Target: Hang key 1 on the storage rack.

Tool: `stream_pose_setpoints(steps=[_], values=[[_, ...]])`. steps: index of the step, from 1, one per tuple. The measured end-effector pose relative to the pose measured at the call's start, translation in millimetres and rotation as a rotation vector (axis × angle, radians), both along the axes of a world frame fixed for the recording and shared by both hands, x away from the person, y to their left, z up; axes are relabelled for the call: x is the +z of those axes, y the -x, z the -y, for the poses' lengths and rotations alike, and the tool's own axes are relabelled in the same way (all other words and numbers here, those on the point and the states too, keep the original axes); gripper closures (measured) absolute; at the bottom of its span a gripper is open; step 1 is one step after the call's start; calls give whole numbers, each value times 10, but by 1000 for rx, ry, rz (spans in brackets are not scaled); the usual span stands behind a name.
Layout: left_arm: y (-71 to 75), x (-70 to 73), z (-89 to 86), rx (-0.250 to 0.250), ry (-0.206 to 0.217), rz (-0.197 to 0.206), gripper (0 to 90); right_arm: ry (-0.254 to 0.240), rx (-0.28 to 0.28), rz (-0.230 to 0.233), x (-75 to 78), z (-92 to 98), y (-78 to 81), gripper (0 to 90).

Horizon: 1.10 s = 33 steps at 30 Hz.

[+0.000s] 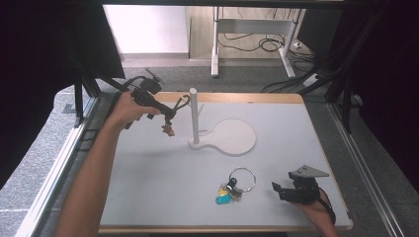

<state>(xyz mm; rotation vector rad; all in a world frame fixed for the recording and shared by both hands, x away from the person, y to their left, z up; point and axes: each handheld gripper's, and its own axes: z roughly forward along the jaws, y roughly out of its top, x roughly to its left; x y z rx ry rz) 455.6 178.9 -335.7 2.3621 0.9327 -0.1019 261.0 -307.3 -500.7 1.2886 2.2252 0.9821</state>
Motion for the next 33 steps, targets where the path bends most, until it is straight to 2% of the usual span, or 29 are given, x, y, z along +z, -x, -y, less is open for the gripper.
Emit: stream_pose_setpoints(steps=[11,14,17,21,23,24,31,33], values=[[23,-121,154,-3,-32,2,664,1,3,-2,-13,-4,-12,235],[22,-168,176,12,-26,2,652,2,5,-1,-15,-8,-16,235],[53,-179,176,19,-6,26,615,0,5,-1,-12,-5,-18,235],[187,-176,160,24,-2,61,559,-7,5,2,-3,5,-16,235],[281,-172,143,23,-20,88,540,-9,5,3,3,5,-17,235],[345,-172,127,27,-14,100,533,-9,6,4,5,5,-17,235],[669,-188,17,13,-13,123,483,-15,8,6,24,8,-6,236],[795,-195,-13,16,8,140,480,-15,9,5,23,7,-7,240]])
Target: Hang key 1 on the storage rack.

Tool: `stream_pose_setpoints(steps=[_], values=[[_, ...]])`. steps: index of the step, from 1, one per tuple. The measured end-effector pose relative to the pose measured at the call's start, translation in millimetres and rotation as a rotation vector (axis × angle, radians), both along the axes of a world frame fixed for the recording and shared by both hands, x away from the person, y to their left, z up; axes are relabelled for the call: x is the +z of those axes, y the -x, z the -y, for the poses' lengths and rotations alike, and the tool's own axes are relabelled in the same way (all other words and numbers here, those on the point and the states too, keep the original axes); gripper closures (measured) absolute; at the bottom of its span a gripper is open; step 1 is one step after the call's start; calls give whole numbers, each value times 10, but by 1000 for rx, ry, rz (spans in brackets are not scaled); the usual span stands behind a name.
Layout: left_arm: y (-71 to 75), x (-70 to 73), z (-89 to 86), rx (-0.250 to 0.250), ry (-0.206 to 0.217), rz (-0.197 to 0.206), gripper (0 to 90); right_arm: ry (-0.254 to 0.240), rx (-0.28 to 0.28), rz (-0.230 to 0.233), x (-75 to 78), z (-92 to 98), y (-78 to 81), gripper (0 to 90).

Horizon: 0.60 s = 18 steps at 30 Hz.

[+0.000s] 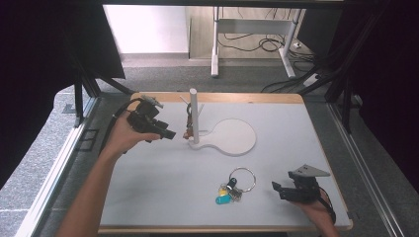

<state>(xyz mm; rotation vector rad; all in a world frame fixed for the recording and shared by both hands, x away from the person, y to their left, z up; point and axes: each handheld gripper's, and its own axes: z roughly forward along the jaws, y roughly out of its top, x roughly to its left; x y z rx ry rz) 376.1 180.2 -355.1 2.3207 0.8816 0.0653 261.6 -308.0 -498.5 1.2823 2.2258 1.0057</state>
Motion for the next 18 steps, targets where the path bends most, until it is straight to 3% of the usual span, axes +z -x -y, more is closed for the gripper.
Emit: stream_pose_setpoints(steps=[6,9,13,18], values=[[355,-81,16,-25,3,37,470,1,8,5,7,-20,6,246],[523,-175,37,-38,6,54,466,0,13,11,18,-28,17,249],[717,-371,5,-20,43,78,468,-2,16,18,34,-22,26,257],[875,-564,-80,9,4,100,472,-3,29,54,71,-30,49,268]])
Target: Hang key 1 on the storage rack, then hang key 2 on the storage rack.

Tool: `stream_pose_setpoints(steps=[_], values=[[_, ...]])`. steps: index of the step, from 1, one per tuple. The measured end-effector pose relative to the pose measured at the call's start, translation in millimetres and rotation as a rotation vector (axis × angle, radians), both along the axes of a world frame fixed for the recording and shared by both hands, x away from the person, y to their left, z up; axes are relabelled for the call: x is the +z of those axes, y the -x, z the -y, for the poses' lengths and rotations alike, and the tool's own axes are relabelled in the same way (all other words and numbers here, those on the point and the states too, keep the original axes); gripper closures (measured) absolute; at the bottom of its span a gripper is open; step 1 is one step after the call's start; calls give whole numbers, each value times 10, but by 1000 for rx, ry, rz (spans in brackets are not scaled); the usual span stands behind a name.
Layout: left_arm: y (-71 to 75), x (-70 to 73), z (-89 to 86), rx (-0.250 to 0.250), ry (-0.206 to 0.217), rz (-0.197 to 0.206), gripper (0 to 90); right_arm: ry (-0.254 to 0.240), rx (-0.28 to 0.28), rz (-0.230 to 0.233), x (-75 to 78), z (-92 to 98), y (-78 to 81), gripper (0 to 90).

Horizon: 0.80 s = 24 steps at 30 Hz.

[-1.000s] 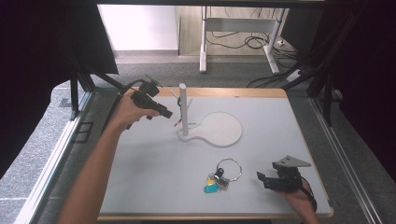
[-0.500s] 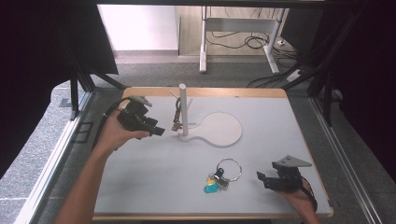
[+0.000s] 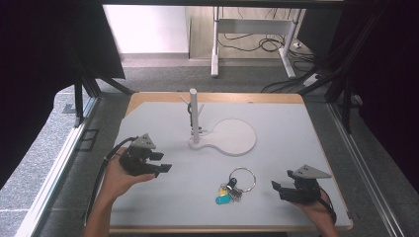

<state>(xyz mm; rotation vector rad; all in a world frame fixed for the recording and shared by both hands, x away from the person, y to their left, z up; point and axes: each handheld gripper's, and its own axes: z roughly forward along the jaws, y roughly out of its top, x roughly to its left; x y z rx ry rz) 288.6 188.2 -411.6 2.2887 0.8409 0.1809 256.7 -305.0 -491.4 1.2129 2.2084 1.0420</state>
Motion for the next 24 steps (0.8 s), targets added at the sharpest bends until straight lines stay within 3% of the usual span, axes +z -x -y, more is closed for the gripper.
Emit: stream_pose_setpoints(steps=[7,10,12,14,20,24], values=[[148,-296,-75,-7,4,-40,473,-5,11,-5,40,-8,3,308],[136,-312,-129,10,2,-45,475,-15,20,-9,94,-21,-17,358],[143,-294,-180,16,25,-41,476,-7,26,-8,120,-29,-31,370],[166,-298,-201,25,31,-46,475,-1,30,-19,194,-47,-74,404],[241,-320,-200,11,37,-49,462,34,130,-63,544,-160,-227,448],[232,-345,-168,6,25,-60,462,107,181,-106,680,-287,-339,469]])
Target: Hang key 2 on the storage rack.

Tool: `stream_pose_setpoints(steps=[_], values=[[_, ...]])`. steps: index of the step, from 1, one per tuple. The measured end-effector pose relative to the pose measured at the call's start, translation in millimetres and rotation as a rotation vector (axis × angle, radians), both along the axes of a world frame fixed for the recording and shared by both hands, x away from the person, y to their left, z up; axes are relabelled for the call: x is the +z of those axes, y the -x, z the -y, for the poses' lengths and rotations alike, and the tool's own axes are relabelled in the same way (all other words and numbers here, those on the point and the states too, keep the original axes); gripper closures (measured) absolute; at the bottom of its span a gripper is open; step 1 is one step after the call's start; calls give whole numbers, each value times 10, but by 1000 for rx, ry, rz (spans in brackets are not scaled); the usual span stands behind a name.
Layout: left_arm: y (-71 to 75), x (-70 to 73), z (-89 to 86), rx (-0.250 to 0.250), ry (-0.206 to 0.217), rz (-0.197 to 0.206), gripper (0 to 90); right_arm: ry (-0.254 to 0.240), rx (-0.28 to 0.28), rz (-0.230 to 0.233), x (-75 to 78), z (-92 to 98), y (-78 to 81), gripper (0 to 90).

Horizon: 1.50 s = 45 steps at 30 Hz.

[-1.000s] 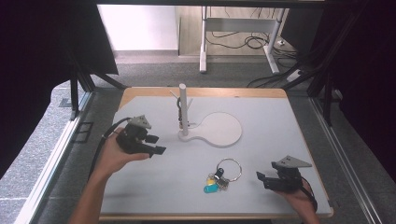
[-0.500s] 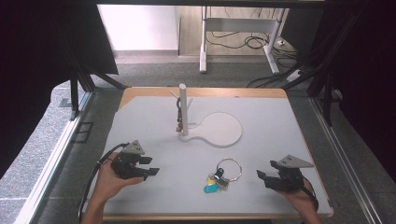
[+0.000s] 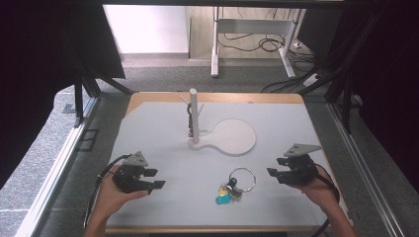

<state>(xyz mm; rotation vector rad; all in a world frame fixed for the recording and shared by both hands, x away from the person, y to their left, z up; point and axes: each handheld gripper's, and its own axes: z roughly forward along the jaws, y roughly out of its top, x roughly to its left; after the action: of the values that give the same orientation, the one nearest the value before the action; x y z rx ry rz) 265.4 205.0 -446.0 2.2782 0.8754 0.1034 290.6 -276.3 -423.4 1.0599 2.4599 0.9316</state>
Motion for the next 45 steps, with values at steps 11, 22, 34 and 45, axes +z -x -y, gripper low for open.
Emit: stream_pose_setpoints(steps=[11,22,34,45], values=[[89,-40,44,2,-19,-13,456,144,85,-161,-11,-361,-353,523],[117,-37,25,4,-11,-13,456,266,129,-311,-203,-699,-608,643],[108,-82,72,0,-8,-25,454,345,124,-394,-372,-870,-732,697],[92,-103,-39,21,-1,-36,452,378,104,-426,-521,-945,-769,753]])
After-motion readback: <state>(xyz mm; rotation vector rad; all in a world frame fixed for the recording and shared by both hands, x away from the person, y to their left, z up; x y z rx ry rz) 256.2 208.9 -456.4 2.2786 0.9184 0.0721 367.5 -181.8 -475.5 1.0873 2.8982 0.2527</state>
